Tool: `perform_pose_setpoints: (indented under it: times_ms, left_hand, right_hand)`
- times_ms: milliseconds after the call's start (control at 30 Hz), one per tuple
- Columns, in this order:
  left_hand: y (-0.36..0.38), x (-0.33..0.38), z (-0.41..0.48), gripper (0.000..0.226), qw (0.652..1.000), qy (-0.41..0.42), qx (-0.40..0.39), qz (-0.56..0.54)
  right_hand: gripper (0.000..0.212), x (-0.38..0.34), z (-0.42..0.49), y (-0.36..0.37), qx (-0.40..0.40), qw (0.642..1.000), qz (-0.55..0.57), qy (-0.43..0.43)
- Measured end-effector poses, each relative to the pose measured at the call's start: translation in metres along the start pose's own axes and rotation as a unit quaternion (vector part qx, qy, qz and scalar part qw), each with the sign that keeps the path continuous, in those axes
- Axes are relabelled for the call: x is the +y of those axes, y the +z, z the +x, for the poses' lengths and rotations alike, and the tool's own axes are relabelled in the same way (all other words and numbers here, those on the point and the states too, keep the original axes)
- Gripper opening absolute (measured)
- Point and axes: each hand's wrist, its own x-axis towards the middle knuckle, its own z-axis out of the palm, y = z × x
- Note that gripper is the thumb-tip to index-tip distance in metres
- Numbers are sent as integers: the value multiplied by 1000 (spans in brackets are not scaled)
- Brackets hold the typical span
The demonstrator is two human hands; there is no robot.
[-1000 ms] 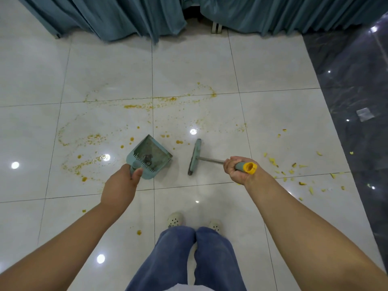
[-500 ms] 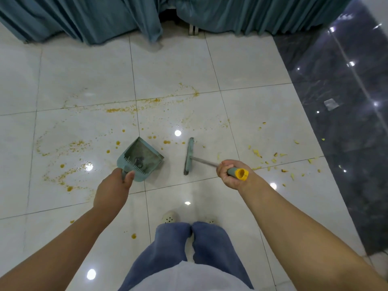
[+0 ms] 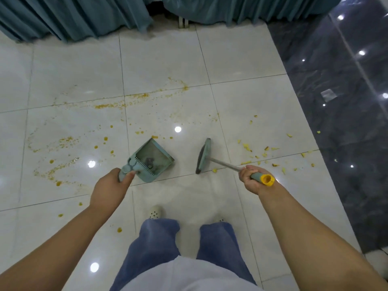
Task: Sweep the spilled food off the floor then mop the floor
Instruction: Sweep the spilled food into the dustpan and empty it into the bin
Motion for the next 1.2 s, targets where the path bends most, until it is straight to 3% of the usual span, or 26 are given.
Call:
perform_pose_setpoints:
  times_ms: [200, 500, 867, 1200]
  left_hand:
    - [80, 59, -58, 38, 999, -20, 5, -33]
    - [134, 97, -116, 42, 999, -28, -3, -27]
    - [132, 49, -168, 37, 996, -73, 7, -47]
    - [104, -50, -237, 40, 977, -169, 78, -101]
  right_hand:
    - [15, -105, -56, -58, 15, 997, -10, -77]
    - [6, -180, -102, -132, 11, 996, -89, -18]
    - [14, -72, -73, -125, 15, 975, -222, 24]
    - [5, 45, -72, -133, 37, 910, -412, 28]
